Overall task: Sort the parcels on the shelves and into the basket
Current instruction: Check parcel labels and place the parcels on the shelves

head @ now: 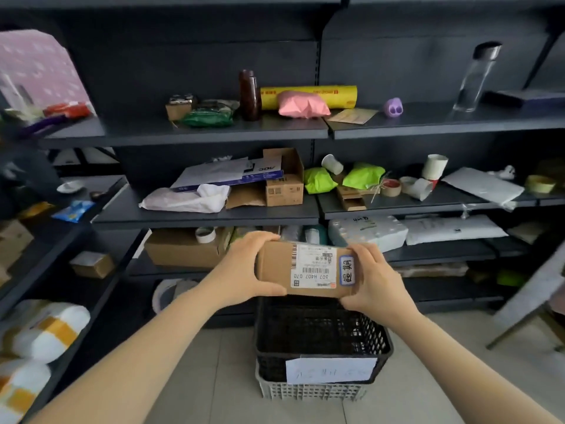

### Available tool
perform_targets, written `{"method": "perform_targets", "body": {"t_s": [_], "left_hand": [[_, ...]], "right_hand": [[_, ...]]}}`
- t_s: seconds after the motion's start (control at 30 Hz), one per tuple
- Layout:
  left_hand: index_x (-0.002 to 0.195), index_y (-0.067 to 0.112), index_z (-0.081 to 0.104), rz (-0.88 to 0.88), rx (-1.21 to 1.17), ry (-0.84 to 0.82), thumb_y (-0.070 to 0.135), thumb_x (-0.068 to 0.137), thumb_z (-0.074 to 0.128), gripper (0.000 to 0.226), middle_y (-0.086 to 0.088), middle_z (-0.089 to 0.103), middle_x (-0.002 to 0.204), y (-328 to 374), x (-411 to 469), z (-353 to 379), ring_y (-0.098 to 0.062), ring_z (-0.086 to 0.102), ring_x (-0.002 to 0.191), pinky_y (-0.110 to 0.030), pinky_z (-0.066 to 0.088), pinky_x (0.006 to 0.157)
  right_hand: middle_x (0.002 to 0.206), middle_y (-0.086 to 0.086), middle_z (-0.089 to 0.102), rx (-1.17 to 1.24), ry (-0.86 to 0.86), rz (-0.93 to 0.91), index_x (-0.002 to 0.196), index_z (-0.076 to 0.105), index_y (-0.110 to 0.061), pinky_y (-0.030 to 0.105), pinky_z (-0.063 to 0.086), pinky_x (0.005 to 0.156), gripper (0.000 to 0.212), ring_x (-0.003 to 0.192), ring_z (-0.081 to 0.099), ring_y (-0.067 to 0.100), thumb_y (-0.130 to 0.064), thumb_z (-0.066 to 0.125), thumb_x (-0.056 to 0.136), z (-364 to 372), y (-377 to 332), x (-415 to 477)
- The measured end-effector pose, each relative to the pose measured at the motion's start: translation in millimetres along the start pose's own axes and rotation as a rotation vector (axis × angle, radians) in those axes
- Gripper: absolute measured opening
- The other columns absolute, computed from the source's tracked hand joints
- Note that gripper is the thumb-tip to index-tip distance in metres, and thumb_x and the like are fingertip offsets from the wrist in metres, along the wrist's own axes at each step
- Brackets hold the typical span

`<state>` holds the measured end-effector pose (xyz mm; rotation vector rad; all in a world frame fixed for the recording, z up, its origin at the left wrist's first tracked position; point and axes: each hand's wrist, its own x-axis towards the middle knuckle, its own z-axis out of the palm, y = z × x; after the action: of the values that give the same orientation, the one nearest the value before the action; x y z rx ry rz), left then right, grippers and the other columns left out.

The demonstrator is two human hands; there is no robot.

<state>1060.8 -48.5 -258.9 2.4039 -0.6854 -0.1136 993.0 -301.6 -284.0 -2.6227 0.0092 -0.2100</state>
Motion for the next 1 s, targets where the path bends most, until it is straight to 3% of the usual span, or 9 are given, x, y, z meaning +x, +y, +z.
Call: {"method": "perform_targets", "body": {"t_s": [0.07,0.2,0.3,0.47,0.57,0.7,1.0], "left_hand": [[0.138,0.032,0.03,0.043,0.07,-0.058,0.044,0.058,0.086,0.099,0.017,0.028,0.135,-23,31,14,-0.003,0.028,0.123,-0.027,0.029,0.104],[0.135,0.028,0.03,0.024,0.021,-0.113,0.036,0.062,0.085,0.092,0.019,0.027,0.125,-77,98,43,-0.003,0.038,0.113,-0.026,0.038,0.096],[0.137,0.029,0.028,-0.044,-0.016,-0.178,0.037,0.063,0.084,0.093,0.018,0.028,0.132,-123,144,68,-0.003,0.04,0.113,-0.027,0.041,0.095],[0.148,0.028,0.014,-0.129,-0.001,-0.28,0.04,0.067,0.082,0.106,0.015,0.014,0.151,-198,195,127,-0.007,0.027,0.133,-0.03,0.029,0.112],[0.151,0.022,0.012,-0.234,0.033,-0.268,0.044,0.076,0.074,0.099,0.006,0.013,0.156,-246,209,160,-0.012,0.021,0.141,-0.028,0.022,0.114],[0.15,0.019,0.016,-0.341,0.079,-0.263,0.04,0.088,0.061,0.079,0.0,0.022,0.154,-309,211,193,-0.018,0.027,0.14,-0.029,0.027,0.11],[0.149,0.02,0.022,-0.403,0.302,-0.31,0.041,0.089,0.059,0.074,-0.002,0.029,0.152,-416,198,246,-0.021,0.031,0.137,-0.034,0.031,0.109]], "right_hand": [[0.132,-0.011,0.035,-0.013,-0.02,0.028,0.135,0.035,-0.022,0.024,0.044,0.071,0.085,0.094,0.051,0.008,-0.028,0.078,0.062,17,17,27],[0.131,-0.012,0.036,0.005,-0.065,0.112,0.139,0.032,-0.028,0.025,0.045,0.081,0.089,0.098,0.05,0.005,-0.029,0.077,0.063,58,48,86],[0.132,-0.011,0.037,0.004,-0.134,0.177,0.138,0.033,-0.028,0.022,0.043,0.082,0.088,0.098,0.049,0.005,-0.03,0.078,0.062,98,74,129],[0.135,-0.004,0.027,-0.028,-0.218,0.303,0.142,0.034,-0.024,0.023,0.044,0.079,0.09,0.101,0.056,0.017,-0.03,0.079,0.064,177,118,175],[0.134,0.001,0.026,-0.078,-0.284,0.379,0.142,0.033,-0.022,0.029,0.048,0.079,0.089,0.099,0.057,0.021,-0.032,0.079,0.066,228,149,188],[0.132,0.003,0.028,-0.077,-0.377,0.468,0.141,0.034,-0.022,0.034,0.05,0.078,0.088,0.101,0.057,0.028,-0.028,0.078,0.065,302,197,196],[0.144,0.006,0.026,-0.035,-0.51,0.53,0.141,0.033,-0.023,0.04,0.049,0.086,0.084,0.105,0.058,0.037,-0.025,0.078,0.07,460,268,222]]}}
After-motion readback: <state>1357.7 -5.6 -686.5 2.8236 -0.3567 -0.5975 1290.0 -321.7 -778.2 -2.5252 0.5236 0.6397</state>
